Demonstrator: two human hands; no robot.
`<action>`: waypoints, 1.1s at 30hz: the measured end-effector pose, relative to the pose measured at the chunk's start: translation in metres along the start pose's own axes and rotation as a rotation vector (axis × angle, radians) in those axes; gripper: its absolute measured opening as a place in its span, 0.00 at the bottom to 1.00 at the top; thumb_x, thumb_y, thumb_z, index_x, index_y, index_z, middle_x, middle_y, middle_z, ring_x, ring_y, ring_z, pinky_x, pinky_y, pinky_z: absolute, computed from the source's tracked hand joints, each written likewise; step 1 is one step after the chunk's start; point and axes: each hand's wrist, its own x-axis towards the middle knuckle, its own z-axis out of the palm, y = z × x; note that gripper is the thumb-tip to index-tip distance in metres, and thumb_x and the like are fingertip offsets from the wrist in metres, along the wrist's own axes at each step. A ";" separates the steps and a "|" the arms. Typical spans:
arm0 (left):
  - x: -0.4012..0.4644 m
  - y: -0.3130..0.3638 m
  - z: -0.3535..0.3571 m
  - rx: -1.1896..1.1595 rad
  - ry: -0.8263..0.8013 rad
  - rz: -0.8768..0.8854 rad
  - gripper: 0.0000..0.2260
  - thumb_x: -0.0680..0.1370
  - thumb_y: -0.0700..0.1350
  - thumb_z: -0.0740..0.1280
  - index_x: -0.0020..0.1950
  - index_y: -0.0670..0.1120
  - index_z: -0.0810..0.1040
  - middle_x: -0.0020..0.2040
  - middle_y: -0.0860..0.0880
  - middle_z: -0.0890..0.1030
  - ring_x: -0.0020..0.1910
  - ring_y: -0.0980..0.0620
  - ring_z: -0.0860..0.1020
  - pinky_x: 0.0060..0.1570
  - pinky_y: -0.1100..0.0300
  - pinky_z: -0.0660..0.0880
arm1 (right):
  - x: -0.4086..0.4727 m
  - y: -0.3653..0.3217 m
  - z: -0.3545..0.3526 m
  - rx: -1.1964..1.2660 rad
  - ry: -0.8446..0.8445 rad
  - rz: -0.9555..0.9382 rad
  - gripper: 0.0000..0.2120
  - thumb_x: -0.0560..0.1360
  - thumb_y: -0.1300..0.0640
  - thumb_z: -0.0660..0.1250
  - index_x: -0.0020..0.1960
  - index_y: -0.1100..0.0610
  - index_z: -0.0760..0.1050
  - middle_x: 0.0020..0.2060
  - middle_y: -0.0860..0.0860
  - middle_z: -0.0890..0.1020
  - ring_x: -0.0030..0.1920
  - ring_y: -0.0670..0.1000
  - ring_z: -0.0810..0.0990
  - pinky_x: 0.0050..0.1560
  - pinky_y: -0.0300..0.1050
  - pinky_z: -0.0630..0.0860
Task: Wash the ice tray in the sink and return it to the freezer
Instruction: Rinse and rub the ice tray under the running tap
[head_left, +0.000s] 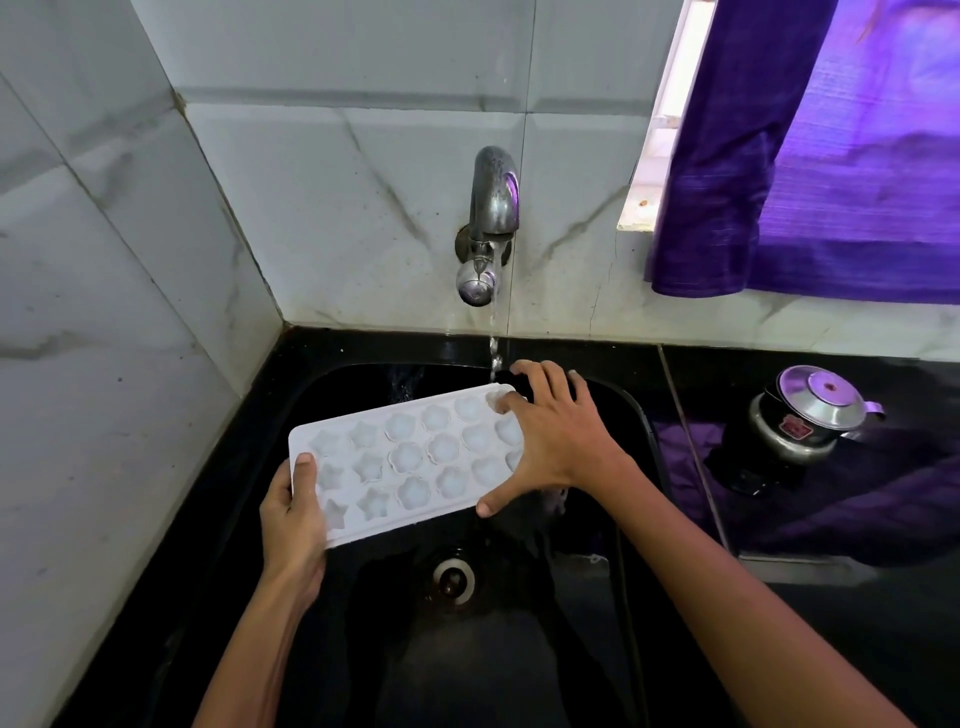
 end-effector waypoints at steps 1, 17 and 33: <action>-0.001 0.001 0.001 -0.001 0.003 0.002 0.11 0.83 0.48 0.57 0.59 0.46 0.75 0.46 0.50 0.81 0.44 0.52 0.80 0.39 0.58 0.75 | 0.000 0.000 -0.001 -0.014 -0.007 0.002 0.61 0.45 0.18 0.60 0.71 0.47 0.60 0.75 0.52 0.49 0.75 0.57 0.45 0.73 0.65 0.45; -0.017 0.011 0.004 -0.030 0.036 0.001 0.08 0.83 0.48 0.57 0.56 0.48 0.74 0.44 0.52 0.79 0.41 0.54 0.78 0.37 0.60 0.73 | 0.004 -0.002 -0.016 -0.070 -0.047 -0.032 0.59 0.49 0.21 0.66 0.72 0.51 0.61 0.76 0.53 0.45 0.74 0.59 0.33 0.68 0.72 0.33; -0.013 0.002 -0.008 -0.067 0.160 -0.006 0.16 0.83 0.50 0.57 0.66 0.44 0.72 0.54 0.46 0.78 0.51 0.46 0.77 0.50 0.53 0.73 | -0.004 -0.012 0.007 0.125 0.072 0.014 0.44 0.56 0.22 0.62 0.69 0.36 0.63 0.76 0.51 0.45 0.75 0.58 0.36 0.71 0.63 0.35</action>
